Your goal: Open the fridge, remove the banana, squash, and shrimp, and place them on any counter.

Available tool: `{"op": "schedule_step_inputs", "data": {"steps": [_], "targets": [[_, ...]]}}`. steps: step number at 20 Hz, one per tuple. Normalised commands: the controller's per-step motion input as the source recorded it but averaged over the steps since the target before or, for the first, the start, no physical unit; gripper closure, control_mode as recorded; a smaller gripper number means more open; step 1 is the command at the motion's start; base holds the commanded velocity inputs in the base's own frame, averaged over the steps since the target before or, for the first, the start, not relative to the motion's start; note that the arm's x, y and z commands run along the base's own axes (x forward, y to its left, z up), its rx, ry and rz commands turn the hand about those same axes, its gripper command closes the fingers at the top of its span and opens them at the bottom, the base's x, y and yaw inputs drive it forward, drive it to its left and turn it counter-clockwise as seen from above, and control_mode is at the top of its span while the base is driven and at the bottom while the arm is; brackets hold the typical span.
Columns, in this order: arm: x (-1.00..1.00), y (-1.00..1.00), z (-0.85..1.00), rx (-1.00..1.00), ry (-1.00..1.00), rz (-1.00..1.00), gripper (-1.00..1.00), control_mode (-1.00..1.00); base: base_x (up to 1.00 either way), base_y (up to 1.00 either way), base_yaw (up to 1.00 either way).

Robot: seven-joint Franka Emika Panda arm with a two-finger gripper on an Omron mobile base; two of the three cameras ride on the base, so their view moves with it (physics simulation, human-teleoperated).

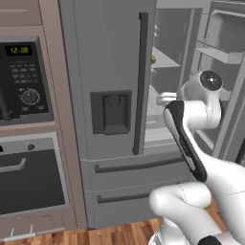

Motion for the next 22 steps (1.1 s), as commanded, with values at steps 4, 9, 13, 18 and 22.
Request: {"op": "schedule_step_inputs", "data": {"steps": [4,9,13,18,22], "targets": [[0.05,0.48,0.17,0.03,-0.15,0.09,-1.0,-1.0,0.0,0.0,0.0],[0.0,0.23,0.02,0.0,-0.22,-0.13,-1.0,-1.0,0.0,0.0,0.0],[0.14,0.16,0.14,0.0,-0.03,-0.15,-1.0,-1.0,0.0,0.0,0.0],[0.03,0.35,0.35,0.0,0.05,0.04,-1.0,-1.0,0.0,0.0,0.0],[0.08,0.19,0.31,0.0,0.14,0.08,-1.0,-1.0,0.0,0.0,0.0]]}}
